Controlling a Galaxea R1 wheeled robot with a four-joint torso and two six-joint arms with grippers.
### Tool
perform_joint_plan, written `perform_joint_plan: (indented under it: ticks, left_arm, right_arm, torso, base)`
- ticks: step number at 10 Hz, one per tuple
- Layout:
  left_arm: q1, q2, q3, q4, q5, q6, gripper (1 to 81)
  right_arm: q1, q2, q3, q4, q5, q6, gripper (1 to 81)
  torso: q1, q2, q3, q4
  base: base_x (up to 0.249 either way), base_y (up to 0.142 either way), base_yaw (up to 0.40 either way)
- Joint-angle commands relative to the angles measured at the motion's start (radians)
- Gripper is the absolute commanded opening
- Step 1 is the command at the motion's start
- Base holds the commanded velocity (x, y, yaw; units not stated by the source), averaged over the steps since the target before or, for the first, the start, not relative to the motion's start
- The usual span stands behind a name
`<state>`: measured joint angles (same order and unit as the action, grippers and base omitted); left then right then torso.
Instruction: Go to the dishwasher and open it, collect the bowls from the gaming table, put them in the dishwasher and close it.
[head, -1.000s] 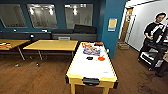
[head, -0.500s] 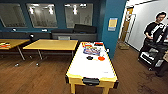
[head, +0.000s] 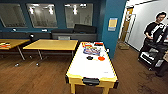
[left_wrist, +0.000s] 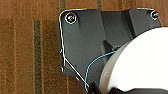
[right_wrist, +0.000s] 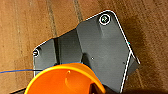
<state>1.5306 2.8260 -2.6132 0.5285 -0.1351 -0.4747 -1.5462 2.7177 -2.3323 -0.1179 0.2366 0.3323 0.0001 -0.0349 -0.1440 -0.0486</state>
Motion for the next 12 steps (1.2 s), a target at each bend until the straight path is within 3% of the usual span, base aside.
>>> perform_joint_plan:
  ticks: [1, 6, 12]
  left_arm:
    - [-0.028, -0.015, -0.004, 0.013, 0.037, -0.001, 1.0]
    - [-0.028, -0.015, -0.004, 0.018, 0.020, 0.001, 1.0]
    - [-0.031, -0.003, -0.005, 0.030, 0.022, 0.001, 1.0]
  right_arm:
    - [0.033, -0.022, 0.004, -0.019, -0.042, -0.004, 1.0]
    - [0.031, -0.022, 0.002, -0.019, -0.042, -0.004, 1.0]
    - [0.028, -0.016, 0.002, -0.016, -0.040, -0.004, 1.0]
  torso:
    - [0.000, 0.000, 0.000, 0.000]
    - [0.000, 0.000, 0.000, 0.000]
    - [0.000, 0.000, 0.000, 0.000]
  base:
    - [0.000, 0.000, 0.000]
    - [0.000, 0.000, -0.021]
    - [0.000, 0.000, -0.343]
